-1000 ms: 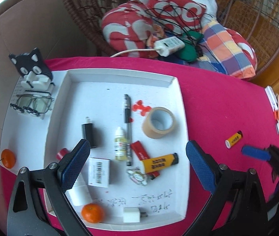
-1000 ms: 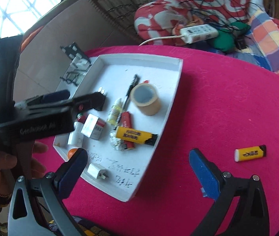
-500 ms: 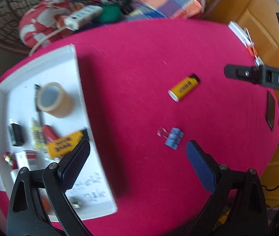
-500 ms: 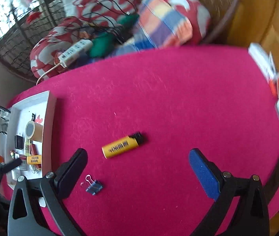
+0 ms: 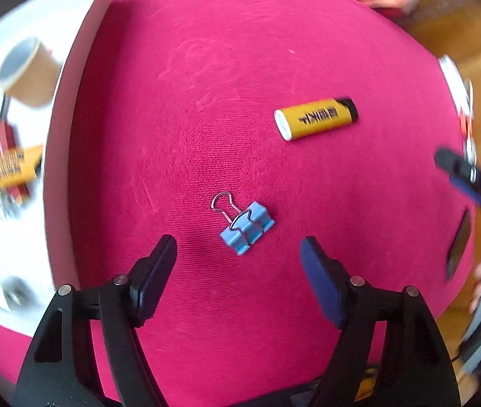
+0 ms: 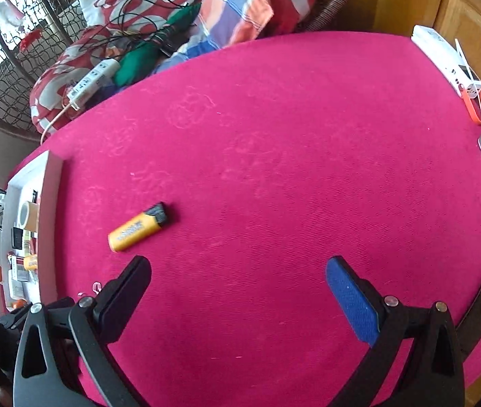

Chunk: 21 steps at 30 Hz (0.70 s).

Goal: Organize rigid objects
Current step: 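Grasp the blue binder clip with the left tool while the right grasps the yellow lighter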

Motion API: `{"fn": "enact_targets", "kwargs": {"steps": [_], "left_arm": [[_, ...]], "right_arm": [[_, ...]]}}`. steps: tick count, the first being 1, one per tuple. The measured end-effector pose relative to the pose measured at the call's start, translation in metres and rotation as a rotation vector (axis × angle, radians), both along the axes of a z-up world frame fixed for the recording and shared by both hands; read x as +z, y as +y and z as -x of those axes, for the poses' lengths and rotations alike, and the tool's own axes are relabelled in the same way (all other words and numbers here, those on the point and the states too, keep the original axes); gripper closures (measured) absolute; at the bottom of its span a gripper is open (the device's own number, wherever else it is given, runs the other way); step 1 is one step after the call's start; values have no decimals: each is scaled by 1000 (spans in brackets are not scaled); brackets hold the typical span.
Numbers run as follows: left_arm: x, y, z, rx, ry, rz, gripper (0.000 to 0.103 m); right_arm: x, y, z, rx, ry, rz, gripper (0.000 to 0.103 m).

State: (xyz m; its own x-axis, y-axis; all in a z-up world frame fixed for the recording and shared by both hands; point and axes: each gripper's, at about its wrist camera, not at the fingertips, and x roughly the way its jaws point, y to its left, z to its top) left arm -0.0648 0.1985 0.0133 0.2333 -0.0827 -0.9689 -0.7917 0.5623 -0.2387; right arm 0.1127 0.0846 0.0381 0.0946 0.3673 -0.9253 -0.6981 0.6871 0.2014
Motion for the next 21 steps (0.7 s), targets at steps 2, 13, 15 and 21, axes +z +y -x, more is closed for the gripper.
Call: {"fn": "enact_targets", "kwargs": {"steps": [2,13,15,21], "left_arm": [[-2,2,0,80,-10,30,27],[-10,-5,-12,210,32,-9,66],[-10,-5,-10,205,16,3,70],[-3,-11,14,226,6,-12,70]], "right_arm": [[-2,0,-5,10,3,2,0],[3,26,-11,223,-52,-26,0],[4,38,-3,276,-60,-37,0],[-14,79,31,418,-71,15,0]]}}
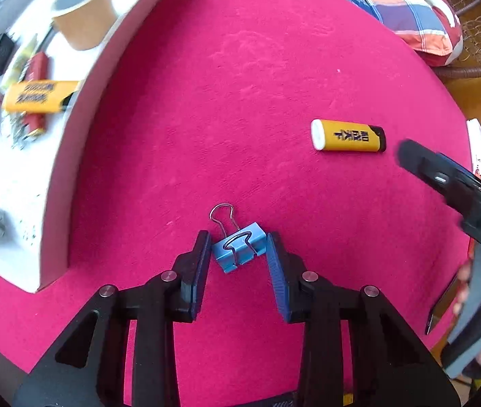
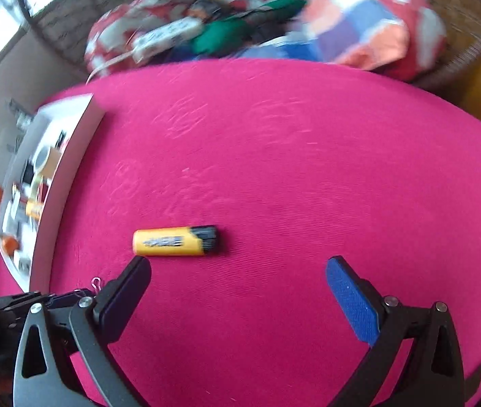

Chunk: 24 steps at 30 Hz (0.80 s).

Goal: Organize rigid objects
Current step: 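Grasp the blue binder clip with the left tool while the right grasps the yellow lighter, then carry the binder clip and yellow lighter over the white tray with both tools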

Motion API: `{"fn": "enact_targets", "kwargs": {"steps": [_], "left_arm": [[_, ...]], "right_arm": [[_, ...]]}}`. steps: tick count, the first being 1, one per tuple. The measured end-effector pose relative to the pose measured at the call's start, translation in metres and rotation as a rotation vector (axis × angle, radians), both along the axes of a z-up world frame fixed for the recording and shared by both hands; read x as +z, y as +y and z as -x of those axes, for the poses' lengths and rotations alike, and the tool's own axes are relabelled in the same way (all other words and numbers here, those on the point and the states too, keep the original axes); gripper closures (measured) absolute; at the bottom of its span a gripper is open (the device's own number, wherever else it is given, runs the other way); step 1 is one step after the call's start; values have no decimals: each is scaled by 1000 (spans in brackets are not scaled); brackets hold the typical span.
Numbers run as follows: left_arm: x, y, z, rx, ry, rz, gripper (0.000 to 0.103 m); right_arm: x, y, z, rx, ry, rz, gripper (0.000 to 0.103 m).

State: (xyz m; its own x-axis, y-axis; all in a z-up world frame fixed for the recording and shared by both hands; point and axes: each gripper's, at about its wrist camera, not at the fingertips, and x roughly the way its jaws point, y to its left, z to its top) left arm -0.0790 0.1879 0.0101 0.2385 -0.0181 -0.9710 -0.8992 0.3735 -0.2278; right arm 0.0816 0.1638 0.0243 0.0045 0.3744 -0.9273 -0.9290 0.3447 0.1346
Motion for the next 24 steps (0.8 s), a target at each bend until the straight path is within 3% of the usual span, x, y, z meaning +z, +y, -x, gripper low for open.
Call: {"fn": "enact_targets", "kwargs": {"steps": [16,20,24], "left_arm": [[27,9,19,-61,-63,-93,70],[39,6,20,-80,-64,-131,70],[57,4,18,-108,-78,-192,70]], "right_arm": [[-44,54,51,93,-114,126,0],[-36,49,52,137,-127,90,21],[-17,37,33,88,-41,34,21]]}}
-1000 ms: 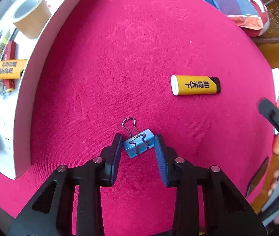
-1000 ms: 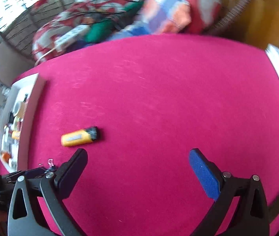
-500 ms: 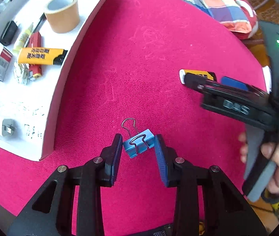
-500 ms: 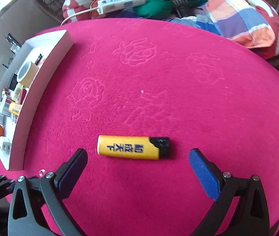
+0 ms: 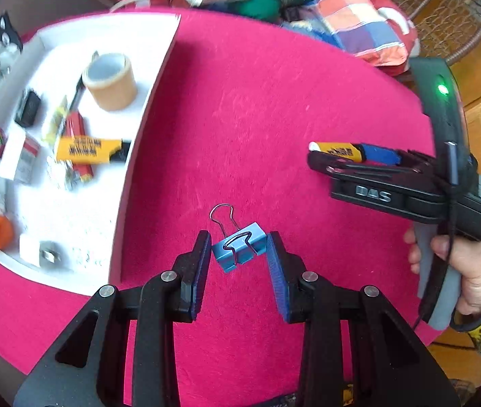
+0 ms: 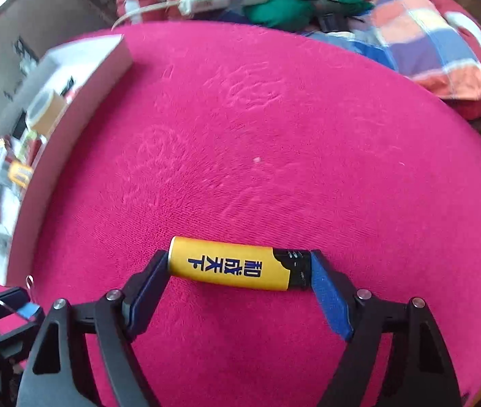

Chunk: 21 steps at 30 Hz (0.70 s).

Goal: Organize rigid objects
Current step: 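Carry the binder clip and yellow lighter over the white tray with both tools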

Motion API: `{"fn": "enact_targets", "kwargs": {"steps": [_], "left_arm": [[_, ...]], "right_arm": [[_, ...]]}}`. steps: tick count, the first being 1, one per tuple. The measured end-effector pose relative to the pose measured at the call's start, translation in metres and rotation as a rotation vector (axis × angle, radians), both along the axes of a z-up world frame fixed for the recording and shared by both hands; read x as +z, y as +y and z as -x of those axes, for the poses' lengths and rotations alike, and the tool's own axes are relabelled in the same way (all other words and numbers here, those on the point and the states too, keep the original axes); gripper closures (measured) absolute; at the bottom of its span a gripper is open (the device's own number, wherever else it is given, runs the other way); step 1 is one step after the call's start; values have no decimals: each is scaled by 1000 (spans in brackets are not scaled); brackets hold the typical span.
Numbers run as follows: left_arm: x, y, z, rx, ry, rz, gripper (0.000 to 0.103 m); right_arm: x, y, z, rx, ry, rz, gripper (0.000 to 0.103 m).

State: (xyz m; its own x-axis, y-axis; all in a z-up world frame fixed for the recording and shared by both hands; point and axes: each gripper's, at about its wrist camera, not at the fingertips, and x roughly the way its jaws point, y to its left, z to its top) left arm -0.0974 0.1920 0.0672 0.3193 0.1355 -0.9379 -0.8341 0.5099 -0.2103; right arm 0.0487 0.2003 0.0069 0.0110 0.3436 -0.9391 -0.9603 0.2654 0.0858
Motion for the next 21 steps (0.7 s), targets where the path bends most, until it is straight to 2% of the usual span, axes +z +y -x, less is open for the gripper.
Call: {"fn": "enact_targets", "kwargs": {"steps": [2,5,12,16,21], "left_arm": [[14,-1,-3,-23,-12,-50,70],[35,-2,-2,-55,-34,-113,70],[104,11,2,-138,-117,-294,70],[153,20,9,-148,-189,-382,70],[189,32,28,-125,-226,-436,70]], "right_arm": [[16,-14,-10,-27,26,-46,21],[46,-28,-13,-44,16,-117,21],[141,-62,-25,-123,-31,-364,21],[203,-81,-16,-154,-72,-530,21],[256,-97,7,-150,-122,-675,21]]}}
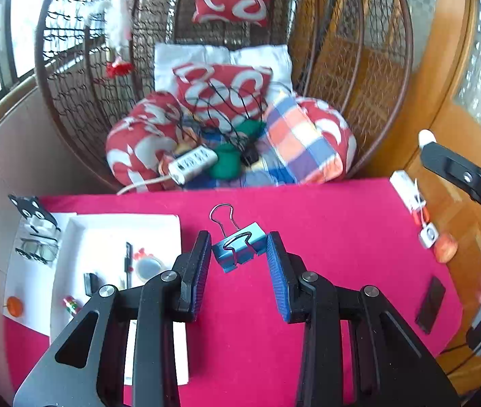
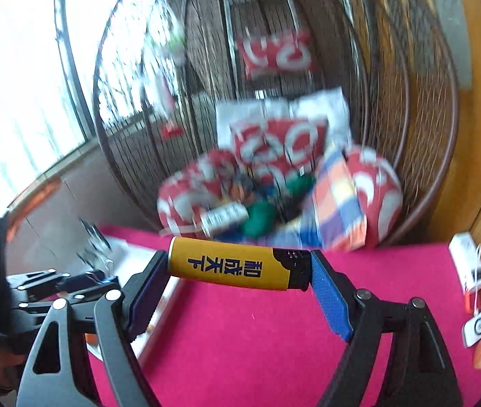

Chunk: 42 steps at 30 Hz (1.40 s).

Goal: Organize rigid objects
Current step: 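Carry the binder clip and yellow lighter over the white tray with both tools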

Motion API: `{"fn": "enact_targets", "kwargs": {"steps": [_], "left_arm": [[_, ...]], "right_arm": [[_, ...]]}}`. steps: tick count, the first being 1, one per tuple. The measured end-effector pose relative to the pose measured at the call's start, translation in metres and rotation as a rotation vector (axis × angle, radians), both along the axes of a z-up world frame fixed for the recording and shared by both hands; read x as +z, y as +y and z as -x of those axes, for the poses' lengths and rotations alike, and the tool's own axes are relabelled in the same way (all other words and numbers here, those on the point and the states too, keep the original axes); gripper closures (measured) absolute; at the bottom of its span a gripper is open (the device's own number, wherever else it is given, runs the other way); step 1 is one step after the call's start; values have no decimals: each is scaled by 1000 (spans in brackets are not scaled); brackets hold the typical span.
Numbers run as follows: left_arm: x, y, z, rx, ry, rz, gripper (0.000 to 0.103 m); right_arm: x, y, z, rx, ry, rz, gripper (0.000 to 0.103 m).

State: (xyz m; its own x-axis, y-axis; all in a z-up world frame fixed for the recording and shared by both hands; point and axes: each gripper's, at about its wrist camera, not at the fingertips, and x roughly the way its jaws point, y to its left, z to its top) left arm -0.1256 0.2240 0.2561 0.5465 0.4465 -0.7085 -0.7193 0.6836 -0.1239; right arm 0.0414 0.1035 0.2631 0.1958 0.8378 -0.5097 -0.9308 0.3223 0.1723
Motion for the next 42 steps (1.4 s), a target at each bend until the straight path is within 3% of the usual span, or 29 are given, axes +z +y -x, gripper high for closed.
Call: {"fn": "enact_targets", "kwargs": {"steps": [6,30,42], "left_arm": [[15,16,27,40,-36,-20,70],[22,86,165,268,-87,-32,70],[-23,130,163,220,23,44,70]], "right_arm": [[14,8,26,15,-29,-31,21],[6,88,117,221,-31,56,21],[-34,142,164,300,-10,187,21]]}}
